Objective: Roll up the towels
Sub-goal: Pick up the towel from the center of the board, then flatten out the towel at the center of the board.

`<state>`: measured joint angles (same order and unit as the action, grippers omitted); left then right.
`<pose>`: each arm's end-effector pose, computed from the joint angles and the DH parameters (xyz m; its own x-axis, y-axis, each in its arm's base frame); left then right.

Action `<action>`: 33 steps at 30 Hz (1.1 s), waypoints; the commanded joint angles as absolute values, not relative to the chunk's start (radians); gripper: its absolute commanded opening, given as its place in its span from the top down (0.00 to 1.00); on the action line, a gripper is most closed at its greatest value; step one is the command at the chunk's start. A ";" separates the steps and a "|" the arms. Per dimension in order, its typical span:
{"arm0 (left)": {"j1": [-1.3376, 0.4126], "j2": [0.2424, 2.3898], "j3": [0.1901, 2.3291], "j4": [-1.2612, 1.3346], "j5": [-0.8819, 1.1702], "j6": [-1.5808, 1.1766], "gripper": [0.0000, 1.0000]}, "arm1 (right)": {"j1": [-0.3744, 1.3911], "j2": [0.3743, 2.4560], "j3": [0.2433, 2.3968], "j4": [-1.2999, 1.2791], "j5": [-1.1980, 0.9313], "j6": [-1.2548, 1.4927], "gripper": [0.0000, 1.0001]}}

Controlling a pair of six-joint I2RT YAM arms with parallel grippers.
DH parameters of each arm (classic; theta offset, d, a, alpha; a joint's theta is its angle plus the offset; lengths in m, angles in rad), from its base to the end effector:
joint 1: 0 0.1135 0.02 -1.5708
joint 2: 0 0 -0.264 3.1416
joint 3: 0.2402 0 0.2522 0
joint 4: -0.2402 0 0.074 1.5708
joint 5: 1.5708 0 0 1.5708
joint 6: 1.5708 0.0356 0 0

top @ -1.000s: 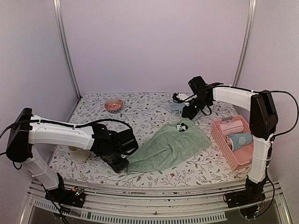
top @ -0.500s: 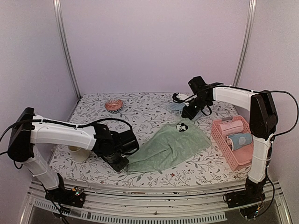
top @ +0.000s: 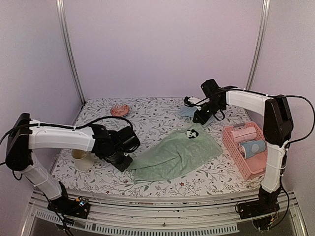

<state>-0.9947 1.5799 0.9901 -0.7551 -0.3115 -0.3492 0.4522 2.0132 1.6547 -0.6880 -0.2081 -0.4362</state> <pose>0.1636 -0.2318 0.1860 -0.7592 0.5709 -0.3127 0.5333 0.8210 0.2040 0.3907 0.1980 0.2281 -0.4858 -0.6956 -0.5293 -0.8008 0.5969 -0.0494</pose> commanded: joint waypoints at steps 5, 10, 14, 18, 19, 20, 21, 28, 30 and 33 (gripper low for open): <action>-0.716 1.448 1.142 -0.587 -0.536 -0.197 1.00 | 0.318 1.995 1.880 -0.753 -0.267 -0.414 0.98; -0.656 1.430 1.267 -0.573 -0.583 -0.092 1.00 | 0.278 1.954 2.041 -0.783 -0.273 -0.407 0.98; -0.652 1.397 1.321 -0.598 -0.610 -0.058 1.00 | 0.260 1.870 2.045 -0.760 -0.283 -0.403 0.98; -0.653 1.342 1.338 -0.618 -0.596 -0.053 1.00 | 0.255 1.781 1.961 -0.751 -0.344 -0.410 0.98; -0.653 1.323 1.335 -0.617 -0.574 -0.050 1.00 | 0.256 1.751 1.918 -0.740 -0.366 -0.416 0.98; -0.654 1.302 1.324 -0.617 -0.546 -0.049 1.00 | 0.255 1.705 1.868 -0.727 -0.392 -0.423 0.98; -0.657 1.283 1.312 -0.618 -0.527 -0.054 1.00 | 0.255 1.670 1.804 -0.708 -0.406 -0.425 0.98; -0.742 1.138 1.143 -0.644 -0.369 -0.129 1.00 | 0.256 1.372 1.349 -0.658 -0.611 -0.453 0.98; -0.829 1.092 1.122 -0.665 -0.367 -0.136 1.00 | 0.255 1.244 1.263 -0.722 -0.784 -0.534 0.98; -0.967 1.020 1.108 -0.664 -0.385 -0.139 1.00 | 0.257 1.057 1.142 -0.706 -0.865 -0.617 0.98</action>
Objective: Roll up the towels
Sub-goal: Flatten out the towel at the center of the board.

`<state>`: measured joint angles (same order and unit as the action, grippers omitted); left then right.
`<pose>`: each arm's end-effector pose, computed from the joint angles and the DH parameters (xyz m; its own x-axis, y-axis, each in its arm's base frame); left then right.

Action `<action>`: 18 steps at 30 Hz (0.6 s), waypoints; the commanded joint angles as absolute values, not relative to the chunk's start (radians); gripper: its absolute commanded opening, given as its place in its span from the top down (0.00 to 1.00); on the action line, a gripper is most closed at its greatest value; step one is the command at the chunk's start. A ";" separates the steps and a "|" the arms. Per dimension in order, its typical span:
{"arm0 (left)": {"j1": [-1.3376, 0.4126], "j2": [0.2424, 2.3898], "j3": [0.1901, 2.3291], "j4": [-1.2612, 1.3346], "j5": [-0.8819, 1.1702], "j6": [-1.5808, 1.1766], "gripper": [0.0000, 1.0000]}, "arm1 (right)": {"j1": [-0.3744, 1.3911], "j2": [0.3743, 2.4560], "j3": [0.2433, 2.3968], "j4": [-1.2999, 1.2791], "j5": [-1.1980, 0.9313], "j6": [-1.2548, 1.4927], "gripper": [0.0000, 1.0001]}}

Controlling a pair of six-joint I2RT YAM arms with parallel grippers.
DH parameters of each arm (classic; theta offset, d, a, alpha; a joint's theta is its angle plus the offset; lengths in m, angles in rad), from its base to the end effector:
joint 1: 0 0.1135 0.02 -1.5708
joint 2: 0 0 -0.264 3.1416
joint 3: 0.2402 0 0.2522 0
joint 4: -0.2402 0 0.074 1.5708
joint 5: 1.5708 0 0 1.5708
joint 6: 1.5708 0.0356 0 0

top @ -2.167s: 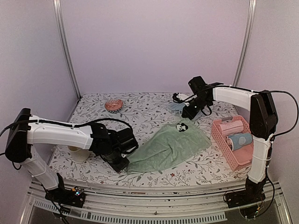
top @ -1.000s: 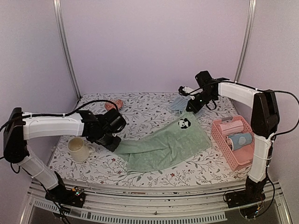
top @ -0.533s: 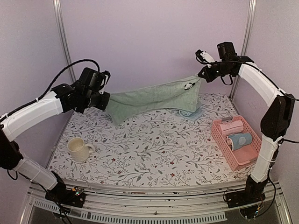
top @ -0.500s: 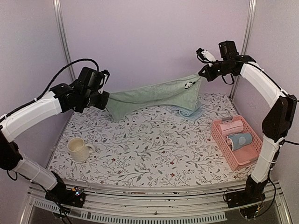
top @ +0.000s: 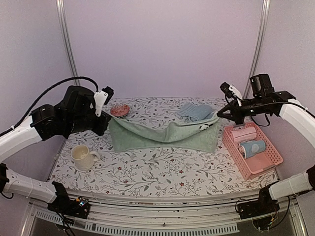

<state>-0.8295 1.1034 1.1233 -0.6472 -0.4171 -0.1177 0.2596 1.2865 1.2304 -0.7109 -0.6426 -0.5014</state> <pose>0.1666 -0.1607 0.3515 -0.4468 0.3290 -0.8319 0.4032 0.9042 0.1411 0.2532 0.0893 0.3419 -0.2890 -0.4749 -0.8313 -0.8683 0.4957 0.0186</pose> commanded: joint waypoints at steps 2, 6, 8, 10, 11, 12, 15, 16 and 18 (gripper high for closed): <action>-1.003 0.986 1.087 -0.634 -0.397 -0.134 1.00 | 0.256 1.001 1.110 -0.684 -0.837 -0.604 0.98; -0.975 1.023 1.053 -0.582 -0.468 -0.137 1.00 | 0.257 1.076 1.098 -0.653 -0.749 -0.589 0.98; -0.884 1.107 1.066 -0.583 -0.416 -0.140 1.00 | 0.257 1.198 1.100 -0.593 -0.670 -0.547 0.98; -0.806 1.200 1.071 -0.577 -0.364 -0.144 1.00 | 0.257 1.337 1.138 -0.571 -0.605 -0.514 0.98; -0.768 1.249 1.070 -0.569 -0.344 -0.144 1.00 | 0.256 1.414 1.171 -0.564 -0.585 -0.502 0.98; -0.736 1.300 1.070 -0.559 -0.326 -0.143 1.00 | 0.256 1.492 1.198 -0.554 -0.562 -0.491 0.98; -0.643 1.477 1.106 -0.542 -0.307 -0.161 1.00 | 0.256 1.722 1.343 -0.519 -0.479 -0.425 0.96; -0.615 1.540 1.132 -0.544 -0.330 -0.164 1.00 | 0.258 1.794 1.426 -0.518 -0.442 -0.398 0.94; -0.575 1.649 1.205 -0.559 -0.359 -0.160 0.88 | 0.258 1.922 1.576 -0.567 -0.396 -0.360 0.89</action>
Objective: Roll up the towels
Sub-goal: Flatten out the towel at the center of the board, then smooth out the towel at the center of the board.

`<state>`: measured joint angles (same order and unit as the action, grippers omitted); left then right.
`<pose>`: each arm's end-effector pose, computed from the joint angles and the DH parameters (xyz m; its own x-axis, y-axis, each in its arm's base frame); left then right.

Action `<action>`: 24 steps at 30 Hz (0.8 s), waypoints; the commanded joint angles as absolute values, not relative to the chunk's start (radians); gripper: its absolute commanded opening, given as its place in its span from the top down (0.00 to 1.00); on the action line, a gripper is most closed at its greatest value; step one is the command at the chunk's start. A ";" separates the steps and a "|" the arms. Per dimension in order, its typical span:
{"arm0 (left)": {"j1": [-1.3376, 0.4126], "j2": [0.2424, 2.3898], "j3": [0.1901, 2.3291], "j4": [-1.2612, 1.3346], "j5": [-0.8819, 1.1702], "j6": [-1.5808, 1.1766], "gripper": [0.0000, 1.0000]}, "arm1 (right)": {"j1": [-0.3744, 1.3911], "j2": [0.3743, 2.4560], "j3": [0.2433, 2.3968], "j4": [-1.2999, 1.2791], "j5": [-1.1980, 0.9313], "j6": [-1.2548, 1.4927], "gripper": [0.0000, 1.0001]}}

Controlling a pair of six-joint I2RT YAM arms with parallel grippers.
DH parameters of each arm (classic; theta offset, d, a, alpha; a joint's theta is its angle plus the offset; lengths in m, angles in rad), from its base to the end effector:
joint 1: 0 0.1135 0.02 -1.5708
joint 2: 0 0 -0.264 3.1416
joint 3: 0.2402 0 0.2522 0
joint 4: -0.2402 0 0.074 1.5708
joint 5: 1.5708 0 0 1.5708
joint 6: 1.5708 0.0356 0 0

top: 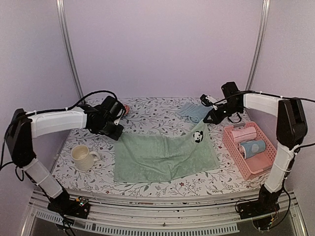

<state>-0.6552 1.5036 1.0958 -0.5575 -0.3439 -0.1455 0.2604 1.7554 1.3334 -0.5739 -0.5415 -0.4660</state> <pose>0.2548 -0.1807 0.2464 -0.7062 0.3705 -0.6034 0.3225 0.9269 0.1918 0.3560 0.1138 0.2397 -0.5037 -0.5327 -0.6801 -0.8034 0.5782 0.1421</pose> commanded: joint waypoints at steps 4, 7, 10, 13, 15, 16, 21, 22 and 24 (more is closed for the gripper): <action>-0.549 1.738 1.342 -0.628 -0.385 -0.175 0.71 | 0.258 1.994 1.730 -0.635 -0.369 -0.333 0.67; -0.552 1.694 1.331 -0.629 -0.350 -0.188 0.63 | 0.258 1.947 1.688 -0.623 -0.344 -0.331 0.58; -0.558 1.629 1.273 -0.638 -0.296 -0.212 0.62 | 0.258 1.868 1.595 -0.623 -0.398 -0.356 0.57; -0.572 1.564 1.190 -0.638 -0.181 -0.235 0.64 | 0.265 1.789 1.489 -0.631 -0.454 -0.402 0.57; -0.589 1.528 1.135 -0.645 -0.099 -0.245 0.69 | 0.279 1.742 1.428 -0.656 -0.472 -0.435 0.58; -0.601 1.515 1.117 -0.656 -0.052 -0.246 0.74 | 0.289 1.723 1.403 -0.677 -0.474 -0.453 0.59; -0.669 1.483 1.062 -0.760 0.086 -0.273 0.93 | 0.379 1.641 1.259 -0.745 -0.378 -0.548 0.63; -0.684 1.481 1.053 -0.780 0.101 -0.287 0.95 | 0.400 1.632 1.232 -0.753 -0.354 -0.556 0.64; -0.713 1.478 1.027 -0.804 0.136 -0.315 0.98 | 0.434 1.617 1.174 -0.759 -0.311 -0.568 0.66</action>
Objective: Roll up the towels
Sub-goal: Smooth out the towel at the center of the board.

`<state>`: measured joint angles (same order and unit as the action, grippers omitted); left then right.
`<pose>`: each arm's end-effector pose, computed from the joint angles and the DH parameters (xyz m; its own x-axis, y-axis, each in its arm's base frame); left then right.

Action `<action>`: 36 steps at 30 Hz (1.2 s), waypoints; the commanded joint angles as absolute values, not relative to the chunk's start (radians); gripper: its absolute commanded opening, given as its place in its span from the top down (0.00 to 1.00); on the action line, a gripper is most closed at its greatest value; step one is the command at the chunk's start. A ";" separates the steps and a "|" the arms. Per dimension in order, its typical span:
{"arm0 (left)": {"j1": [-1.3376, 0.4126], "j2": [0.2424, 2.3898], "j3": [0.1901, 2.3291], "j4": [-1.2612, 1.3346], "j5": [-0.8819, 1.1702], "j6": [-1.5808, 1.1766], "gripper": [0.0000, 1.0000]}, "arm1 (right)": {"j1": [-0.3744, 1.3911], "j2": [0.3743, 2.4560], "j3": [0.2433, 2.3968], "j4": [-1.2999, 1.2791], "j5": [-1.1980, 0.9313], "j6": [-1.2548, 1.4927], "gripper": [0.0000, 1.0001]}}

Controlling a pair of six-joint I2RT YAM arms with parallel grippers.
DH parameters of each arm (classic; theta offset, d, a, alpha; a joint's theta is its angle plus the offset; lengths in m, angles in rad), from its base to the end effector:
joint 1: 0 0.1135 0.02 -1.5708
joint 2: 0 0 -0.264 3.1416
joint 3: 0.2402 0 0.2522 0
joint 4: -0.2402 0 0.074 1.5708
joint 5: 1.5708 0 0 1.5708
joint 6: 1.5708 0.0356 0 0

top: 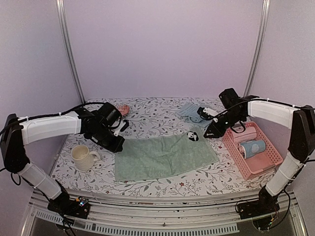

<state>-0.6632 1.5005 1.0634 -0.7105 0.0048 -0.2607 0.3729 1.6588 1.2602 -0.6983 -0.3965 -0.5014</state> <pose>0.2314 -0.1810 0.2276 -0.8533 0.3396 -0.3957 0.4111 0.9049 -0.1101 0.3126 0.1370 0.2416 -0.4862 -0.6663 -0.5654 -0.8369 0.5412 0.0820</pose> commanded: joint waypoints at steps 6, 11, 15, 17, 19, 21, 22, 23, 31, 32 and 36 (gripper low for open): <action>-0.793 1.506 0.945 -0.810 0.188 -0.381 1.00 | 0.452 1.605 1.058 -0.747 -0.262 -0.565 0.70; -0.844 1.542 0.896 -0.824 0.180 -0.453 1.00 | 0.451 1.600 1.009 -0.724 -0.245 -0.563 0.71; -0.856 1.552 0.844 -0.825 0.157 -0.529 1.00 | 0.452 1.615 0.973 -0.687 -0.224 -0.554 0.71; -0.864 1.554 0.818 -0.825 0.157 -0.558 1.00 | 0.453 1.622 0.945 -0.668 -0.213 -0.550 0.72; -0.880 1.551 0.795 -0.825 0.166 -0.583 1.00 | 0.455 1.619 0.915 -0.659 -0.205 -0.549 0.73; -0.903 1.537 0.766 -0.826 0.182 -0.608 1.00 | 0.459 1.612 0.892 -0.666 -0.194 -0.551 0.74; -0.917 1.526 0.753 -0.825 0.191 -0.628 1.00 | 0.463 1.604 0.884 -0.673 -0.189 -0.552 0.75; -0.933 1.514 0.739 -0.825 0.202 -0.646 1.00 | 0.466 1.596 0.877 -0.680 -0.186 -0.554 0.76; -1.000 1.399 0.767 -0.904 0.141 -0.737 1.00 | 0.479 1.520 0.871 -0.815 -0.180 -0.594 0.80; -0.997 1.395 0.795 -0.910 0.109 -0.729 1.00 | 0.478 1.510 0.886 -0.826 -0.190 -0.602 0.80; -0.950 1.454 0.895 -0.916 0.026 -0.669 1.00 | 0.479 1.503 0.976 -0.842 -0.242 -0.606 0.80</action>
<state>-0.9810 1.4200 0.8040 -0.8974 0.1234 -0.6998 0.4732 1.5276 0.8837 -0.8021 -0.1940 -0.5869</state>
